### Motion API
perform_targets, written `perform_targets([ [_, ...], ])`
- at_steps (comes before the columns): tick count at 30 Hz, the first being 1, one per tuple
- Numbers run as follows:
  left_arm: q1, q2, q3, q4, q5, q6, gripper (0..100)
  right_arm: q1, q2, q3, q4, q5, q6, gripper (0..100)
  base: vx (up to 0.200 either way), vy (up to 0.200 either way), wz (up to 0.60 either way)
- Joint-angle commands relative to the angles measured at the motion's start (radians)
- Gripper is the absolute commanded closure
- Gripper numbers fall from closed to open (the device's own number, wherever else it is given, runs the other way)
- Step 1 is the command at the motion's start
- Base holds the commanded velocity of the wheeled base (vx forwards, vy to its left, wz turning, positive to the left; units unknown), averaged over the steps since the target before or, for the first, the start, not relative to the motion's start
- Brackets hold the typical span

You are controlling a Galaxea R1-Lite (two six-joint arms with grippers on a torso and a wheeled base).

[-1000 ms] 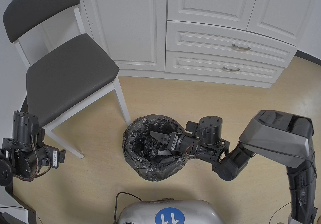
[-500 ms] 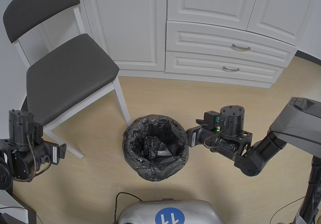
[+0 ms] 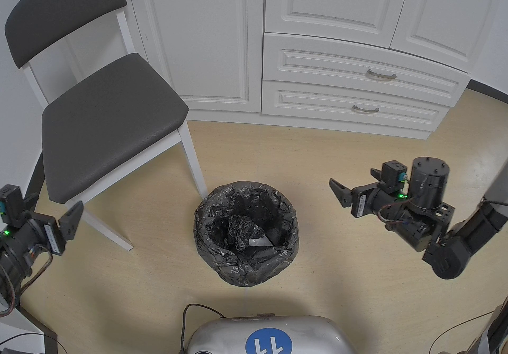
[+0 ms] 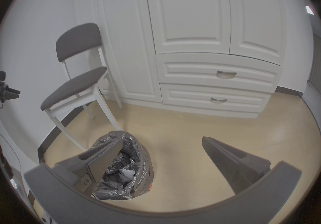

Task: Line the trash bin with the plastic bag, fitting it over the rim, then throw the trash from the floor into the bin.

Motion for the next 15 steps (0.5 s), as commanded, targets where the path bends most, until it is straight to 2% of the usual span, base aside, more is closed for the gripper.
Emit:
perform_targets([
  [1,0.146,-0.211,0.023,-0.003,-0.075,0.011,0,-0.059,-0.197,0.13,-0.031,0.038,-0.01,0,0.0,0.0,0.0],
  [2,0.146,-0.211,0.023,-0.003,-0.075,0.011,0,-0.059,-0.197,0.13,-0.031,0.038,-0.01,0,0.0,0.0,0.0],
  [3,0.195,-0.227,0.022,-0.004,-0.088,0.029,0,-0.07,-0.229,0.163,-0.033,0.038,-0.01,0,0.0,0.0,0.0],
  [5,0.235,-0.238,0.025,-0.006,-0.1,0.045,0,-0.074,-0.272,0.192,-0.031,0.041,-0.007,0,0.0,0.0,0.0],
  [9,0.281,-0.277,0.046,-0.006,-0.106,0.052,0,-0.07,-0.321,0.244,-0.03,0.042,-0.002,0,0.0,0.0,0.0],
  [15,0.293,-0.346,0.073,0.002,-0.144,0.049,0,-0.064,-0.362,0.288,-0.03,0.032,0.01,0,0.0,0.0,0.0],
])
